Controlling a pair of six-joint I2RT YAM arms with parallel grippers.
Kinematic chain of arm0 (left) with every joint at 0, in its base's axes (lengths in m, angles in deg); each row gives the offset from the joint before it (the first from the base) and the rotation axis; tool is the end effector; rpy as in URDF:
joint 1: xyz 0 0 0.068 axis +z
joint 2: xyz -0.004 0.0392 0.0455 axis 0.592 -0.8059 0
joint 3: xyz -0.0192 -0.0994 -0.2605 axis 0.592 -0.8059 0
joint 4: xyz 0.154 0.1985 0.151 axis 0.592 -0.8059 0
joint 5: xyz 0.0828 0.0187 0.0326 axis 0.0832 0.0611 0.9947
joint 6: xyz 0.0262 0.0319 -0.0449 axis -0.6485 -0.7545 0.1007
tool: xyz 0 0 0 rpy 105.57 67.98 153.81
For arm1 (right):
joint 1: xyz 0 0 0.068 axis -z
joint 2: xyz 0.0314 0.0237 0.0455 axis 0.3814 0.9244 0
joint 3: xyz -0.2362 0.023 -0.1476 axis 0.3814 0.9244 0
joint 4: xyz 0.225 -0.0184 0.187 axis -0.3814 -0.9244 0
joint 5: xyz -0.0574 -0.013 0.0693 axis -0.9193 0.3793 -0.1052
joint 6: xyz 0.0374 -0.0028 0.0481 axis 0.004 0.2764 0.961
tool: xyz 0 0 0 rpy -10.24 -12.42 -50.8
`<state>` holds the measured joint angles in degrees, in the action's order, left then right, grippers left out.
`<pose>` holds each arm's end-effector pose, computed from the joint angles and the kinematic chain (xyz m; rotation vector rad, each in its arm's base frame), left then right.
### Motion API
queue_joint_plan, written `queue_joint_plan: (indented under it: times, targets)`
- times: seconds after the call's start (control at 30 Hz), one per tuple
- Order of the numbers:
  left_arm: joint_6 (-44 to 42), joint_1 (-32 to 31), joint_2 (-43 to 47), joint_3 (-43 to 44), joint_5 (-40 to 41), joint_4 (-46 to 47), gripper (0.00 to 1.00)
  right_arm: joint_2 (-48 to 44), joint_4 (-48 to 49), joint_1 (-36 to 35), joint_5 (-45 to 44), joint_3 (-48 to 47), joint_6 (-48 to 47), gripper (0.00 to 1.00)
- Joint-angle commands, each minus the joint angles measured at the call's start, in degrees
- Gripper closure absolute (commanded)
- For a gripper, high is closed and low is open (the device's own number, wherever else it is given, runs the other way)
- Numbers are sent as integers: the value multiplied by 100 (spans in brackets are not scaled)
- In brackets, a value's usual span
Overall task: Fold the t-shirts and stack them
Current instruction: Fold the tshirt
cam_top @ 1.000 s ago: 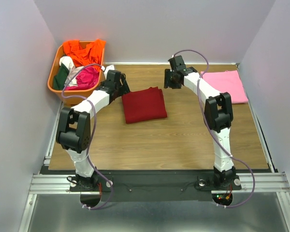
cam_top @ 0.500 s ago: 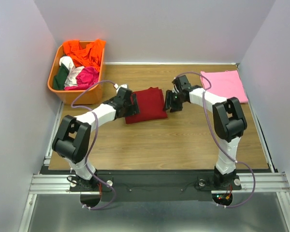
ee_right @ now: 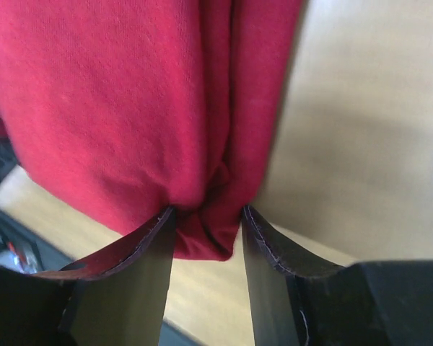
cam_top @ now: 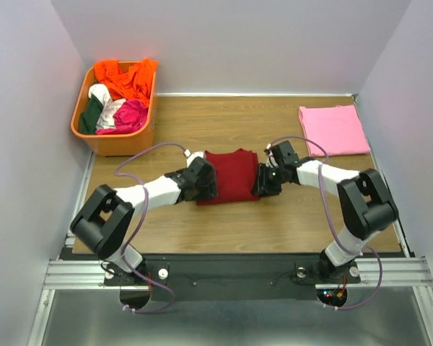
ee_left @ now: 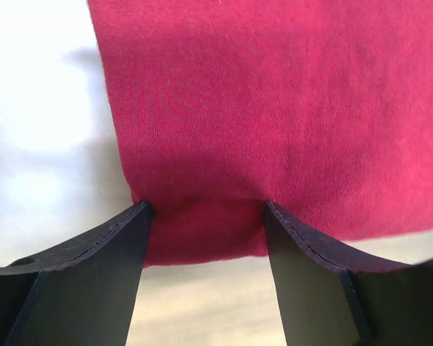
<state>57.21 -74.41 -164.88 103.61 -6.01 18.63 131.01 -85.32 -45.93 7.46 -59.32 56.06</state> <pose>0.2798 -0.2124 0.1556 -0.0382 2.4615 -0.4506 0.3224 0.1591 0.1348 -0.0482 2.7447 0.7940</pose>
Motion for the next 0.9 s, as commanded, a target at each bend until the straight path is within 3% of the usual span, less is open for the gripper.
queue_joint_plan:
  times: [0.0,0.17,0.37,0.53,0.7,0.87]
  targets:
    - [861,-671,894,-752,-281,-675,26,-1013,101,-136,261,609,182,53]
    - [1038,-804,1942,-982,121,-1035,24,-1965,-65,-137,279,999,52,52]
    - [-226,311,2550,-665,-95,-509,16,-1563,-602,3,-381,-248,-1152,51]
    - [-1499,1304,1901,-394,-841,283,16,-606,-584,373,-21,-1549,-1881,51]
    - [-1958,1631,987,196,-1335,450,17,396,-575,549,515,-2393,-2322,43]
    - [-2248,1798,380,398,-1827,573,17,1197,-567,619,903,-2930,-2665,43]
